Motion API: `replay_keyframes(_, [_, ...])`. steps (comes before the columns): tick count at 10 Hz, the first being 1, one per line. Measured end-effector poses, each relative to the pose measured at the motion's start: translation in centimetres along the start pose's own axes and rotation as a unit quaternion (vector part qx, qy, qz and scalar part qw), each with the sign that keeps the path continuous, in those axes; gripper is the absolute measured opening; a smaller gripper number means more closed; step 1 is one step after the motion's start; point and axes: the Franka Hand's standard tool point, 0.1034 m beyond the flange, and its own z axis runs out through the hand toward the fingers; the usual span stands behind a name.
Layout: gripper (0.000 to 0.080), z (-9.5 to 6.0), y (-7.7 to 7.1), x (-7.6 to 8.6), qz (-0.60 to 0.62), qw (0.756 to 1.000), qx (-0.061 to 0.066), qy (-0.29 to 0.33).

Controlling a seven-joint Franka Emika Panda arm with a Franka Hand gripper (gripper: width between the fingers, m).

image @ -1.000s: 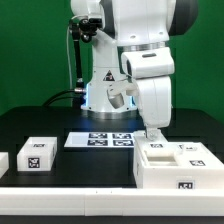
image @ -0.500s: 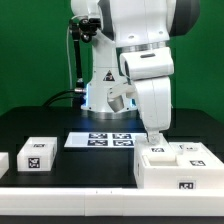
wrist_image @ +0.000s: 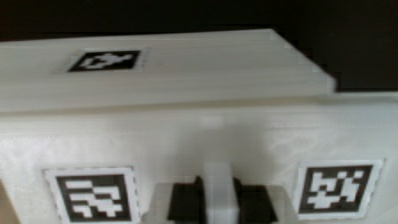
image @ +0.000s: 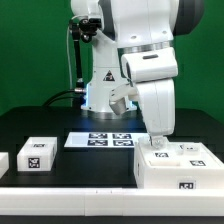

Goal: Assemble cabinet

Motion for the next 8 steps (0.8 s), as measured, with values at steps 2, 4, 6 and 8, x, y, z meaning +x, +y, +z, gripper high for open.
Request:
replay_keyframes(2, [0.0062, 0.0, 2.1, 0.0, 0.004, 1.0, -0.008, 0.007])
replay_keyframes(4, [0.0062, 0.0, 2.5, 0.0, 0.005, 1.0, -0.008, 0.009])
replay_keyframes(6, [0.0064, 0.0, 2.5, 0.0, 0.003, 1.0, -0.008, 0.008])
replay_keyframes(8, [0.0064, 0.0, 2.5, 0.0, 0.003, 1.0, -0.009, 0.008])
